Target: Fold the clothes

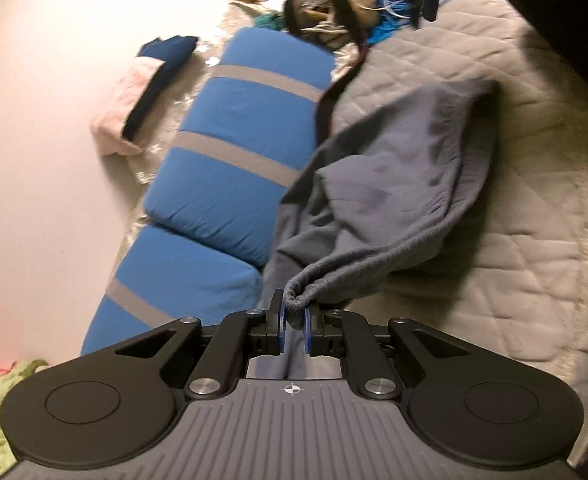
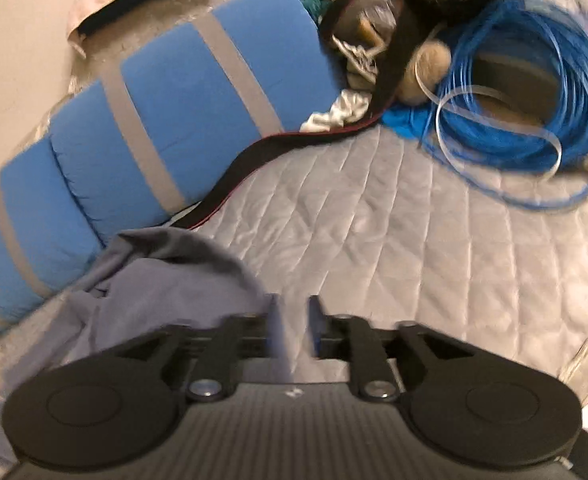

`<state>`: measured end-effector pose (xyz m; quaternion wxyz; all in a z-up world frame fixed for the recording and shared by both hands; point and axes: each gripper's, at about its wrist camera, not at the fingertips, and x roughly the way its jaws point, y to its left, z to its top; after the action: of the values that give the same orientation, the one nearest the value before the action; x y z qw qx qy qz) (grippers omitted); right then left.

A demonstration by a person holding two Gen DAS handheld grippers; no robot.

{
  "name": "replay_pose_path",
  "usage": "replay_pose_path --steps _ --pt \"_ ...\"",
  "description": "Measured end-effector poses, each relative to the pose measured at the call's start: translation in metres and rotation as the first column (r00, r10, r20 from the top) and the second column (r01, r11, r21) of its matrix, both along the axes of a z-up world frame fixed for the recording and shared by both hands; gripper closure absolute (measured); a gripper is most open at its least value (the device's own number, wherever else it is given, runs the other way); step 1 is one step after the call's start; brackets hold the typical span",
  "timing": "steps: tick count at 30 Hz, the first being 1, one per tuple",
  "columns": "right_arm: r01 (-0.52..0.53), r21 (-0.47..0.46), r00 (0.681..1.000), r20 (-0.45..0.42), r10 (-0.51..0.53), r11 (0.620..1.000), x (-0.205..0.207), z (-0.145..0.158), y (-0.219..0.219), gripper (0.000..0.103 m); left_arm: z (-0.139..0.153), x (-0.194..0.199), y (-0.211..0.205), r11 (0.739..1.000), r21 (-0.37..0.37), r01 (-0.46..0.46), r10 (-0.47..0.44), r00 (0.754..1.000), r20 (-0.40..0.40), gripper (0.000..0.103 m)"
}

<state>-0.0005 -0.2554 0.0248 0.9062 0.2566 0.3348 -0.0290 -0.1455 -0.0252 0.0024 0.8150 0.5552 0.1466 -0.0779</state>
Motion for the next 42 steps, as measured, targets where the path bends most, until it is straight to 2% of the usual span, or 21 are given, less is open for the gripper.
replay_pose_path --steps 2,8,10,12,17,19,23,28,31,34,36,38,41,42 --pt "-0.016 0.071 1.000 -0.026 0.018 0.997 -0.004 -0.006 0.001 0.039 -0.002 -0.002 -0.002 1.000 0.014 0.005 -0.005 1.000 -0.002 0.095" --pt "-0.052 0.284 0.992 -0.095 0.082 0.957 -0.015 -0.025 0.002 0.032 0.001 -0.001 -0.004 1.000 0.012 -0.005 0.005 1.000 0.006 0.095" --pt "-0.070 0.379 0.987 -0.111 0.120 0.923 -0.021 -0.035 0.010 0.030 0.001 0.000 -0.006 1.000 0.014 -0.006 0.006 1.000 0.007 0.095" --pt "-0.057 0.437 0.979 -0.152 0.136 0.898 -0.025 -0.045 0.019 0.028 0.002 -0.001 -0.007 1.000 0.016 -0.005 0.005 1.000 0.008 0.095" --pt "0.023 0.591 0.966 -0.220 0.134 0.807 -0.028 -0.075 0.036 0.018 0.004 -0.001 -0.010 1.000 0.021 0.001 -0.001 1.000 0.011 0.095" --pt "0.064 0.593 0.963 -0.247 0.106 0.802 -0.030 -0.081 0.043 0.017 0.007 0.000 -0.010 1.000 0.015 0.003 -0.003 1.000 0.011 0.095" --pt "0.089 0.633 0.978 -0.203 0.054 0.769 -0.032 -0.081 0.055 0.008 0.013 0.000 -0.011 1.000 0.003 0.015 -0.015 1.000 0.009 0.095" --pt "0.178 0.687 0.979 -0.199 -0.052 0.705 -0.026 -0.092 0.061 0.005 0.018 0.002 -0.012 0.999 -0.003 0.033 -0.033 0.999 0.010 0.095" --pt "0.210 0.679 0.976 -0.185 -0.113 0.704 -0.024 -0.087 0.059 0.009 0.019 0.001 -0.013 0.999 0.002 0.047 -0.047 0.999 0.006 0.095" --pt "0.207 0.636 0.978 -0.129 -0.163 0.743 -0.030 -0.071 0.051 0.018 0.020 -0.003 -0.013 0.998 0.011 0.067 -0.067 0.998 0.000 0.095" --pt "0.193 0.608 0.980 -0.085 -0.178 0.771 -0.034 -0.061 0.045 0.027 0.019 -0.005 -0.014 0.996 0.021 0.084 -0.084 0.996 -0.007 0.095" --pt "0.182 0.562 0.982 -0.058 -0.181 0.807 -0.033 -0.052 0.042 0.030 0.017 -0.007 -0.015 0.995 0.032 0.098 -0.098 0.995 -0.015 0.095" --pt "0.175 0.482 0.984 -0.071 -0.161 0.858 -0.024 -0.048 0.040 0.037 0.012 -0.010 -0.018 0.992 0.052 0.117 -0.116 0.993 -0.031 0.095" --pt "0.179 0.478 0.984 -0.093 -0.153 0.860 -0.021 -0.052 0.039 0.041 0.010 -0.012 -0.020 0.991 0.059 0.122 -0.120 0.992 -0.036 0.095"
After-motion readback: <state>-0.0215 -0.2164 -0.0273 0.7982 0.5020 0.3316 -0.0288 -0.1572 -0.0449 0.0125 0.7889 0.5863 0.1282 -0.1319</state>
